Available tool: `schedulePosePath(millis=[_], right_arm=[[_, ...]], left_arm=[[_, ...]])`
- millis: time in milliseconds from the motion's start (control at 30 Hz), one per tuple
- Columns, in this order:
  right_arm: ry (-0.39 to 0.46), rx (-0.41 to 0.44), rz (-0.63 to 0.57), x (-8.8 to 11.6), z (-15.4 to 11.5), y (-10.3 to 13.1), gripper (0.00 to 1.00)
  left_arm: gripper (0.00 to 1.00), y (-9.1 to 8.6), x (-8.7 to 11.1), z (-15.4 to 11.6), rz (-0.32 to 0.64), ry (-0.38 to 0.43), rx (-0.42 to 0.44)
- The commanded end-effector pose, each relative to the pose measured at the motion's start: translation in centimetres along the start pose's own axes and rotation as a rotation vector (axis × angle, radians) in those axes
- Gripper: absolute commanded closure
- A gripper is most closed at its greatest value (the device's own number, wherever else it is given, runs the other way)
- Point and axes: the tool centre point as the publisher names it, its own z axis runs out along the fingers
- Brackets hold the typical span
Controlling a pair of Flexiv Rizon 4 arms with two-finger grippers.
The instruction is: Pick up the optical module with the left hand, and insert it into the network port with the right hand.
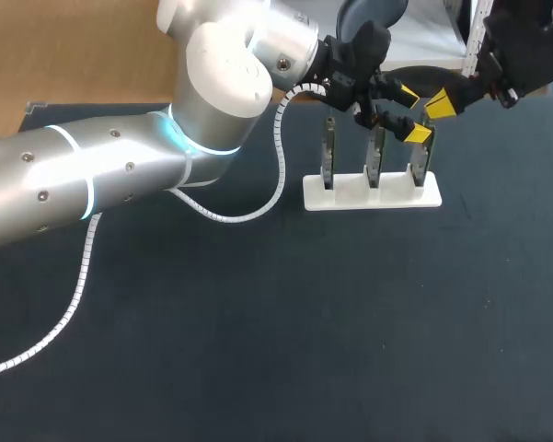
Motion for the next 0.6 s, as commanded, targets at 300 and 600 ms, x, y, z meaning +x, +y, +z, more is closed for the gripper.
schedulePosePath(millis=[300, 600], right_arm=[[-0.049, 0.052, -0.027, -0.9, -1.0, -0.3, 1.0], [-0.067, 0.069, -0.052, -1.9, -2.0, -0.1, 1.0]], left_arm=[[0.0, 0.2, -0.5, -0.2, 0.02, -0.012, -0.003], [0.0, 1.1, -1.7, -1.3, 0.066, -0.018, -0.05]])
